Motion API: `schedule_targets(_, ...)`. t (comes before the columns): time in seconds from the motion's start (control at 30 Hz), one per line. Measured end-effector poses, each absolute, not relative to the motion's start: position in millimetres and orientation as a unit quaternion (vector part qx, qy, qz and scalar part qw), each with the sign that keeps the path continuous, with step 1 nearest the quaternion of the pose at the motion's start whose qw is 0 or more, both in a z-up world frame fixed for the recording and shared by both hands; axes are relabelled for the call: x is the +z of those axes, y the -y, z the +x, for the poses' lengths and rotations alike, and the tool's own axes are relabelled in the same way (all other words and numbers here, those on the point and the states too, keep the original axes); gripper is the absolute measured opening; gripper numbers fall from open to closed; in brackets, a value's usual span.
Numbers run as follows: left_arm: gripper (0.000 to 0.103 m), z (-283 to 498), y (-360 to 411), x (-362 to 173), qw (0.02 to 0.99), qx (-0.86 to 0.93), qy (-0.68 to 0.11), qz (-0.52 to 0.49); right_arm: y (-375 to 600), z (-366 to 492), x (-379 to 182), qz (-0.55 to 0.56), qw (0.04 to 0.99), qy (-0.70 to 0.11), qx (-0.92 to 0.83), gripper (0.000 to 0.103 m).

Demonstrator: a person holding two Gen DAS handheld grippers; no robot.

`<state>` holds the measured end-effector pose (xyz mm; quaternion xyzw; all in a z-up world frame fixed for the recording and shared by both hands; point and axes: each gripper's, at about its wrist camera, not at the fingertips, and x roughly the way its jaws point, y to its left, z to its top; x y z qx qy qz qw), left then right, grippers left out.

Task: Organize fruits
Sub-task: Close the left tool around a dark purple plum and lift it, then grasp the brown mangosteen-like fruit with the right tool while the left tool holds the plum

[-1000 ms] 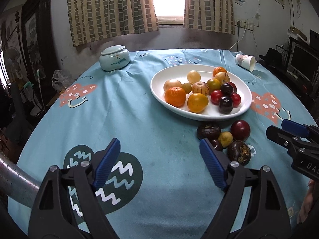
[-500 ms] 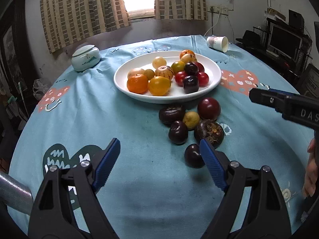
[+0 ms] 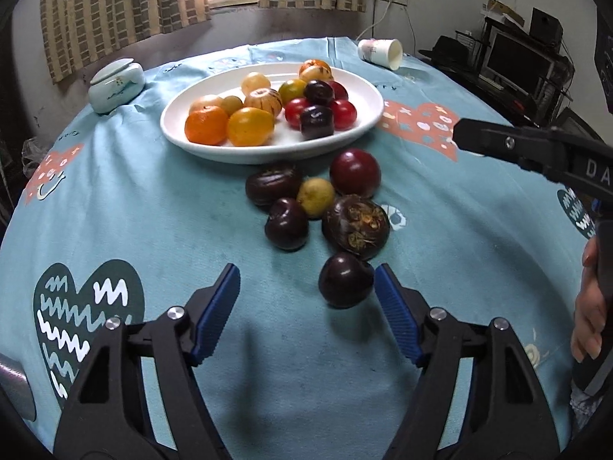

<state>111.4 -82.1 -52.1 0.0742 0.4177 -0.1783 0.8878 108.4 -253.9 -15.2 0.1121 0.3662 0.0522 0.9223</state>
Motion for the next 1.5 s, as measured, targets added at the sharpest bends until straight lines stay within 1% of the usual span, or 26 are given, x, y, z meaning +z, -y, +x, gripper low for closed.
schedule_targets(0.07, 0.066, 113.6, 83.8, -55.1, 0.880, -0.196, -0.428, 0.064, 254.0, 108.5, -14.7, 0.111, 0.922, -0.366, 0.053, 0.062)
schedule_targets(0.13, 0.052, 115.4, 87.6, -58.2, 0.870, -0.217, -0.439, 0.057, 253.8, 108.7, -14.6, 0.110, 0.923, -0.365, 0.053, 0.062)
schedule_targets(0.2, 0.047, 113.7, 93.0, -62.0, 0.862, -0.230, -0.447, 0.063, 253.7, 108.9, -14.9, 0.110, 0.923, -0.366, 0.053, 0.062)
schedule_targets(0.3, 0.044, 109.6, 102.2, -63.7, 0.865, -0.229, -0.437, 0.087, 253.6, 108.6, -15.0, 0.112, 0.922, -0.366, 0.053, 0.062)
schedule_targets(0.37, 0.036, 109.8, 105.1, -63.4, 0.864, -0.236, -0.435, 0.090, 253.1, 109.0, -15.3, 0.109, 0.923, -0.366, 0.052, 0.062)
schedule_targets(0.4, 0.028, 109.8, 105.5, -63.2, 0.861, -0.244, -0.437, 0.087, 253.2, 109.1, -15.4, 0.109, 0.922, -0.367, 0.053, 0.062)
schedule_targets(0.5, 0.027, 109.7, 104.6, -62.2, 0.862, -0.244, -0.436, 0.086, 252.7, 110.2, -17.1, 0.107, 0.921, -0.371, 0.055, 0.062)
schedule_targets(0.63, 0.027, 109.4, 83.1, -50.7, 0.888, -0.186, -0.414, 0.079, 245.5, 112.8, -23.5, 0.098, 0.917, -0.381, 0.065, 0.062)
schedule_targets(0.73, 0.027, 113.4, 60.3, -43.9, 0.907, -0.115, -0.396, 0.080, 224.8, 117.3, -35.1, 0.070, 0.907, -0.405, 0.086, 0.062)
schedule_targets(0.9, 0.026, 129.0, 31.5, -43.7, 0.913, -0.046, -0.400, 0.066, 183.6, 123.7, -48.2, 0.012, 0.897, -0.426, 0.114, 0.062)
schedule_targets(1.1, 0.026, 131.5, 17.7, -41.3, 0.916, -0.028, -0.396, 0.055, 157.1, 138.9, -59.1, -0.018, 0.889, -0.442, 0.119, 0.062)
schedule_targets(1.5, 0.026, 129.1, 11.9, -34.9, 0.922, -0.035, -0.384, 0.036, 151.2, 146.6, -68.9, -0.022, 0.884, -0.452, 0.119, 0.062)
